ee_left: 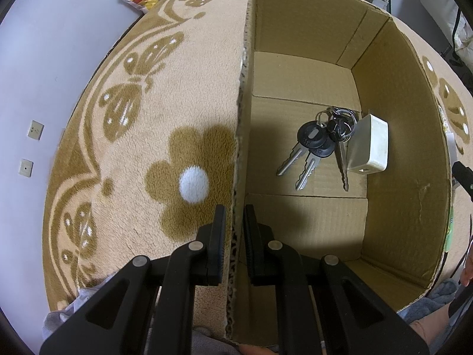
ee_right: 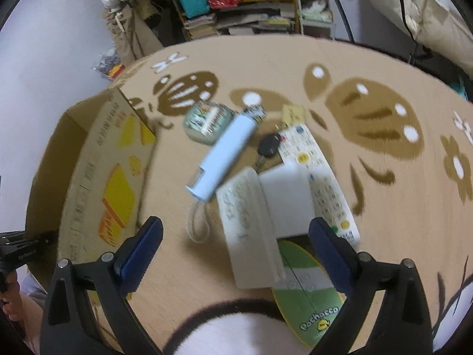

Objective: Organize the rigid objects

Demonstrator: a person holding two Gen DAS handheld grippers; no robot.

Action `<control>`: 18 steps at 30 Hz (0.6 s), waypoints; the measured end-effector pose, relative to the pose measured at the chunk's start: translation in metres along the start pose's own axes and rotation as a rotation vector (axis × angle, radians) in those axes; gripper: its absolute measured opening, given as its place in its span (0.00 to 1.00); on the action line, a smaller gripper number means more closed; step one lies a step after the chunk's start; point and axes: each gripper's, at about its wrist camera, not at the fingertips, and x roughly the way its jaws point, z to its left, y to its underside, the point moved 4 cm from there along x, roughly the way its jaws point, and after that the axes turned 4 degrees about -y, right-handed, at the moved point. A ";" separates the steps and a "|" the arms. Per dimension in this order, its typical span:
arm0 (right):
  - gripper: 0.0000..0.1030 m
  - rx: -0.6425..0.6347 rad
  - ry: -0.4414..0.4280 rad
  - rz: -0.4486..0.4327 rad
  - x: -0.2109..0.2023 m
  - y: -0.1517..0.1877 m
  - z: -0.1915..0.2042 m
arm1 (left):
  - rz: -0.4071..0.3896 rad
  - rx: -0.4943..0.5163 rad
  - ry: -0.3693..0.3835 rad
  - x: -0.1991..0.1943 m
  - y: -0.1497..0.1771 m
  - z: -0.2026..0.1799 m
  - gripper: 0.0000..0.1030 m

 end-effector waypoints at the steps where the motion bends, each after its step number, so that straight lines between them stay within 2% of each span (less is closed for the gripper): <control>1: 1.00 0.005 0.011 0.008 0.002 0.002 -0.003 | -0.001 0.002 -0.002 0.000 0.000 0.000 0.11; 5: 0.98 0.024 0.000 0.033 0.011 0.008 -0.009 | -0.002 0.001 0.002 0.000 0.001 0.000 0.11; 6: 0.93 0.027 -0.009 0.037 0.013 0.010 -0.010 | -0.001 0.000 0.003 0.000 0.001 0.000 0.11; 13: 0.79 0.033 -0.007 0.070 0.027 0.017 -0.014 | -0.003 0.003 0.004 0.000 0.001 0.000 0.10; 18: 0.77 0.043 -0.016 0.067 0.031 0.017 -0.015 | -0.009 0.021 0.004 -0.001 0.001 -0.004 0.06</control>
